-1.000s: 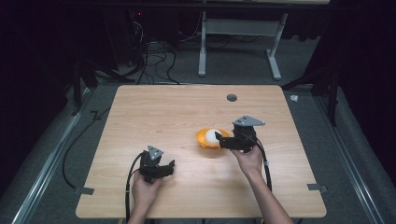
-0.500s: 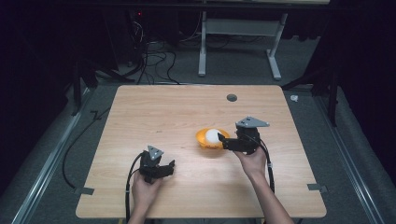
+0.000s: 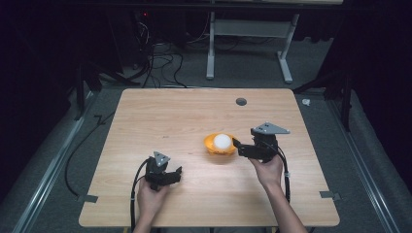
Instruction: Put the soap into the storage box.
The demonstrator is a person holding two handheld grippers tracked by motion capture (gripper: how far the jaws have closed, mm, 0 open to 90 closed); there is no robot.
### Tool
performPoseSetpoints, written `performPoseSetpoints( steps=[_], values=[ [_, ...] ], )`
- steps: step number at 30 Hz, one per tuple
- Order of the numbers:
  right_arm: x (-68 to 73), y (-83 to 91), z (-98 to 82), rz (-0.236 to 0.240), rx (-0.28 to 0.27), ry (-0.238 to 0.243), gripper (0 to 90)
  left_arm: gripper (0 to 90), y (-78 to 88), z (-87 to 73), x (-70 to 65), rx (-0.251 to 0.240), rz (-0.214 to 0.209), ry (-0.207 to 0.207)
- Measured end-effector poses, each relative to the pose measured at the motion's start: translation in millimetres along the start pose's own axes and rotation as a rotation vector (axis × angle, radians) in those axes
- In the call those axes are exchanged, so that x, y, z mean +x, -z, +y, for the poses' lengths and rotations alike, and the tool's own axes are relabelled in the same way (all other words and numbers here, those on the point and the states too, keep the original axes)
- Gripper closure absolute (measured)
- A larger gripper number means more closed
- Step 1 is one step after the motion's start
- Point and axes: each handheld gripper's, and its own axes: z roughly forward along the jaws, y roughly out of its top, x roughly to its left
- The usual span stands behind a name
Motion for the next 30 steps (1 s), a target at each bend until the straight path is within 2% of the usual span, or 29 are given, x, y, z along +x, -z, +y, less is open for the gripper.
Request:
performPoseSetpoints(
  steps=[18,22,30],
  values=[
    [-13.7,27.2,-2.8,-0.027,-0.059,-0.037,21.9,22.6,0.0,0.0,0.0,0.0,0.0,0.0],
    [-15.6,31.9,-4.5,-0.027,-0.053,-0.034,22.3,22.5,0.0,0.0,0.0,0.0,0.0,0.0],
    [-23.4,43.6,-9.9,-0.037,-0.064,-0.058,23.1,22.5,-0.1,0.0,-0.1,-0.001,0.0,0.001]
  ],
)
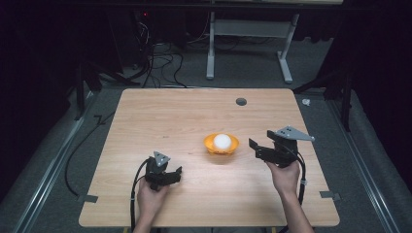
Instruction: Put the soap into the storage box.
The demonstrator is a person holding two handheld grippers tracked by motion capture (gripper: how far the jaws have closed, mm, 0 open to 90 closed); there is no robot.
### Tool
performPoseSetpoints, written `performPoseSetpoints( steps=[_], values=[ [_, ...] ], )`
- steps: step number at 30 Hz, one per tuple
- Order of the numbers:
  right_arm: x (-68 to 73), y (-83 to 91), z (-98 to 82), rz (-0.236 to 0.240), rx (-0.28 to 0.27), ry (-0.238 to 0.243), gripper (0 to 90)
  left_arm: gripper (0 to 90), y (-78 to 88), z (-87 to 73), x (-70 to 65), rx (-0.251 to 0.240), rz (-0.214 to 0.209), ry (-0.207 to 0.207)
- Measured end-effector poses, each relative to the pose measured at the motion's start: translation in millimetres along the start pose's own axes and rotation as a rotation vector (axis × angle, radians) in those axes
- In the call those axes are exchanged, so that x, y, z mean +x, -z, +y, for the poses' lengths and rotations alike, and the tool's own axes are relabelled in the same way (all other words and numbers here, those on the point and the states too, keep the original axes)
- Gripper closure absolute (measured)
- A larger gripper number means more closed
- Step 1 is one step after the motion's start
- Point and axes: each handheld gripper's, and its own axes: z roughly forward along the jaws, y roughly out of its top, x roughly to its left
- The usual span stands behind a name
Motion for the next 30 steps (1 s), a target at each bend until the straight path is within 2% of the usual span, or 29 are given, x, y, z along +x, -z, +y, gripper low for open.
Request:
performPoseSetpoints(
  steps=[12,30],
  values=[
    [-6.1,14.0,-7.3,-0.015,-0.005,0.0,23.6,22.5,0.0,0.0,0.0,0.0,0.0,0.0],
    [-14.9,26.1,-28.9,-0.033,0.002,-0.033,24.3,22.5,0.0,0.0,-0.1,0.0,0.0,0.0]
  ],
)
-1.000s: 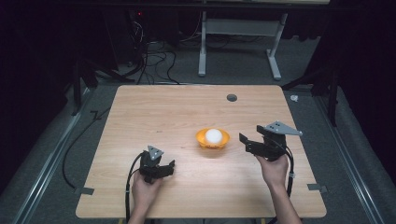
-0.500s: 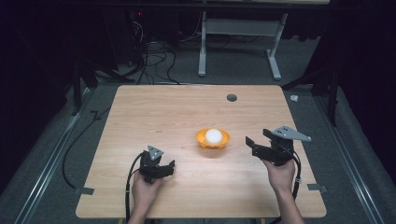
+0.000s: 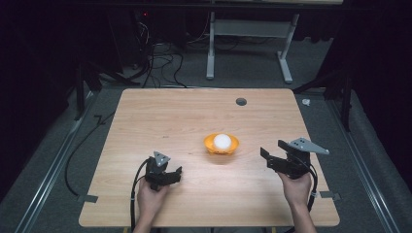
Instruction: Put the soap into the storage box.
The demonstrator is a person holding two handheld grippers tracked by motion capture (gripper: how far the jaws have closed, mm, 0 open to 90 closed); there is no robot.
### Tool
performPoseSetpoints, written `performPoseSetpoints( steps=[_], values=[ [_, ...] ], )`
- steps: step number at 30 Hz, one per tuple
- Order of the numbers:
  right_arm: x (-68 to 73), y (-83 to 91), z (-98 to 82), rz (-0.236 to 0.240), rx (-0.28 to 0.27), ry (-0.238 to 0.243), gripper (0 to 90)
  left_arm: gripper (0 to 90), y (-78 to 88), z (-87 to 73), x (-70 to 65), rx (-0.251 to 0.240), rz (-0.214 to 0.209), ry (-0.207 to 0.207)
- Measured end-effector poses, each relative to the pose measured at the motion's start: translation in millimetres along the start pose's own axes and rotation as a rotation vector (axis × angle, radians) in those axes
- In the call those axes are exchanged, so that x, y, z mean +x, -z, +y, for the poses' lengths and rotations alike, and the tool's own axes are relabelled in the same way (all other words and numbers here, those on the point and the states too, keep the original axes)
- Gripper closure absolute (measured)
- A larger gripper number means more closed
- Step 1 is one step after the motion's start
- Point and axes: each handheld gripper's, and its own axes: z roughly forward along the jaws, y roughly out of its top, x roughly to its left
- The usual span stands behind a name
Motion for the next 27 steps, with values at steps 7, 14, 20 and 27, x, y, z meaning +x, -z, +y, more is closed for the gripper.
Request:
performPoseSetpoints(
  steps=[7,14,20,27],
  values=[
    [-1.4,1.1,-8.8,-0.002,0.006,-0.014,24.7,22.5,-0.1,-0.1,-0.2,-0.002,0.002,0.0],
    [-0.1,0.8,-19.4,0.007,0.018,-0.015,25.0,22.5,0.1,-0.1,-0.2,0.0,0.001,0.0],
    [-1.8,-0.9,-26.9,0.01,0.03,-0.023,25.3,22.5,0.1,-0.1,-0.3,0.0,0.001,0.0],
    [-0.3,-4.6,-32.7,0.014,0.041,-0.028,25.7,22.5,0.1,-0.1,-0.3,0.0,0.001,0.0]
  ],
)
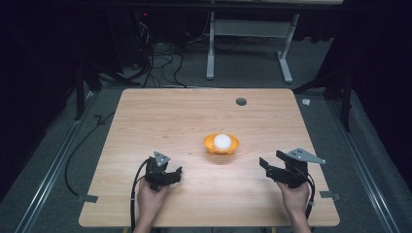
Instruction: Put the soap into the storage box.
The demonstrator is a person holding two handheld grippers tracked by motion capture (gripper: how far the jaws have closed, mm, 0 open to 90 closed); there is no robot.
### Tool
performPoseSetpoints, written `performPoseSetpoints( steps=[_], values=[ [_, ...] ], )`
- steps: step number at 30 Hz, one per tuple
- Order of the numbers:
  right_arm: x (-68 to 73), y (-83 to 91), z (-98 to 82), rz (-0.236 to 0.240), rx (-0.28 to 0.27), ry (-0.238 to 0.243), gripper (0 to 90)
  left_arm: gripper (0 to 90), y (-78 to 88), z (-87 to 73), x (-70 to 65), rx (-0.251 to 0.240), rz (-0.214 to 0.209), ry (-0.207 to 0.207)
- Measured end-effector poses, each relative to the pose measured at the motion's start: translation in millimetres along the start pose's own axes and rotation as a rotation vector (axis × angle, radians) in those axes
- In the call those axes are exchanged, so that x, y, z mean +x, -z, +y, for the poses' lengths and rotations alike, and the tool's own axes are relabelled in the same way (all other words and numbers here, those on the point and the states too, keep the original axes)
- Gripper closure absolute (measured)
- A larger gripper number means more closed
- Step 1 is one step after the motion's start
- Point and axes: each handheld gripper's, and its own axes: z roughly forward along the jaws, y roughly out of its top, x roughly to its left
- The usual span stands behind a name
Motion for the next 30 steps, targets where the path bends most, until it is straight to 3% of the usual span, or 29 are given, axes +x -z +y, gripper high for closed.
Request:
performPoseSetpoints(
  steps=[14,30],
  values=[
    [3.3,-9.7,-10.3,0.015,0.029,-0.01,27.7,22.5,0.0,0.0,0.0,0.0,0.0,0.0],
    [5.0,-20.7,-20.3,0.001,0.063,-0.007,28.2,22.5,0.0,0.0,0.0,0.0,0.0,0.0]
  ],
)
